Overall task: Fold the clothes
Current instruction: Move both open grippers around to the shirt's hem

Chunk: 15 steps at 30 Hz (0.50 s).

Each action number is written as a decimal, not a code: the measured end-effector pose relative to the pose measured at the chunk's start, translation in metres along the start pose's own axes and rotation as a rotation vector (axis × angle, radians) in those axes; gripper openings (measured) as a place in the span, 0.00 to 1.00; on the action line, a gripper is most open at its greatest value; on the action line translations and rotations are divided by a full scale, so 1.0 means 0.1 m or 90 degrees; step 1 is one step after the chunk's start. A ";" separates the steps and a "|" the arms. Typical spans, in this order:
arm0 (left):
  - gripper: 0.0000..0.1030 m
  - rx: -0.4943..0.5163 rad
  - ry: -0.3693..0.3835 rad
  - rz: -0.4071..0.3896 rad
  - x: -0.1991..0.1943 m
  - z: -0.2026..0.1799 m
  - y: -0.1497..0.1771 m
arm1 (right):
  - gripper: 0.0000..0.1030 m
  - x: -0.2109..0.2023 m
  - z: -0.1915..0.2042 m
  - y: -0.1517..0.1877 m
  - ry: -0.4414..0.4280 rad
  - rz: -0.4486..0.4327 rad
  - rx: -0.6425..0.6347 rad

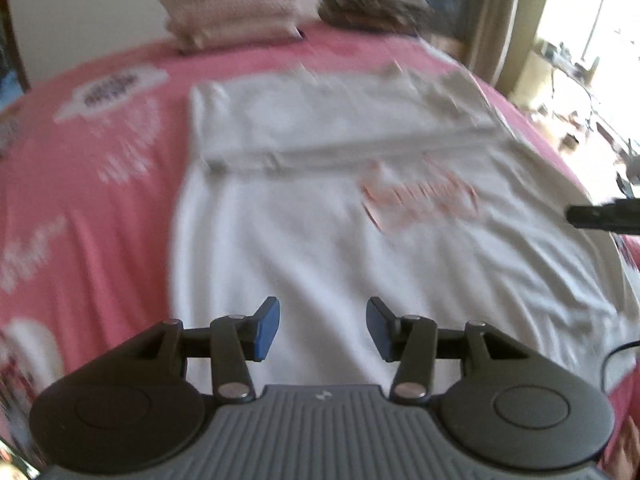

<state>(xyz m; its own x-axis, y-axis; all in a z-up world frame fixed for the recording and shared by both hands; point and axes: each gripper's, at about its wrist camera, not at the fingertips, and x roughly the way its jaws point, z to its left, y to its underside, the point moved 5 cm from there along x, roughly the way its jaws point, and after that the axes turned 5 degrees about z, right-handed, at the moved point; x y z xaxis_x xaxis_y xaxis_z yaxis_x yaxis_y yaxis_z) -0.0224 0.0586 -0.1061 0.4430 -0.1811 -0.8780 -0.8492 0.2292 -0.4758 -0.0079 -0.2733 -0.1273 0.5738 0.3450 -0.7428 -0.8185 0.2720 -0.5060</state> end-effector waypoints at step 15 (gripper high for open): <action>0.54 0.027 -0.028 0.112 0.06 -0.15 0.90 | 0.24 0.11 0.58 0.83 0.020 0.072 -0.183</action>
<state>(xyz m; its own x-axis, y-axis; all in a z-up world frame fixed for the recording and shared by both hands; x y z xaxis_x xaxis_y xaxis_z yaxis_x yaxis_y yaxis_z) -0.1009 0.0637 -0.1534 0.3014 -0.0927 -0.9490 -0.9025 0.2935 -0.3153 -0.0680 -0.1953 -0.1518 0.4809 0.3297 -0.8124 -0.8540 -0.0338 -0.5192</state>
